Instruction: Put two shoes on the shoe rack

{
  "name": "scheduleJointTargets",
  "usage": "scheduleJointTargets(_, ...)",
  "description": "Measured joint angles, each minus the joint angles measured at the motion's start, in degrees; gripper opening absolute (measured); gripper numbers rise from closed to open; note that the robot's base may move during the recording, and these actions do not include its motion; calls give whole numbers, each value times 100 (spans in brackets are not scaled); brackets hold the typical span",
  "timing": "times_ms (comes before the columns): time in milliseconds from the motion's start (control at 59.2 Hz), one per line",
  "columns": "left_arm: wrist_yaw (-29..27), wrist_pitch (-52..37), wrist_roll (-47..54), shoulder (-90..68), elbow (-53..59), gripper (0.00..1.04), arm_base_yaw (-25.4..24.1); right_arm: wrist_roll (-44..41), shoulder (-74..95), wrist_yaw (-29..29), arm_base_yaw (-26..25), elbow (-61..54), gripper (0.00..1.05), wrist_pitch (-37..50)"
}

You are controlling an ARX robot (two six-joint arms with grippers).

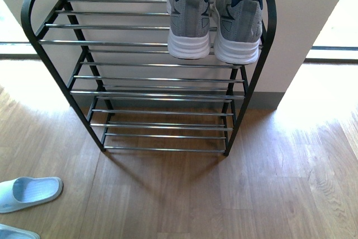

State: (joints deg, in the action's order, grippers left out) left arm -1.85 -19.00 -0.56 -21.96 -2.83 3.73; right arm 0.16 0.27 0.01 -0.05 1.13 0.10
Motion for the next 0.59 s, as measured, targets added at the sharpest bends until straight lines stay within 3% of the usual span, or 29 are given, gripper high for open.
scheduleJointTargets(118,129,138,4,243,68,1,-341,0,0,0,0,-2,96,0)
scheduleJointTargets(592,181,758,15,1064,199,1,-352,0,0,2,0,-2,96,-2)
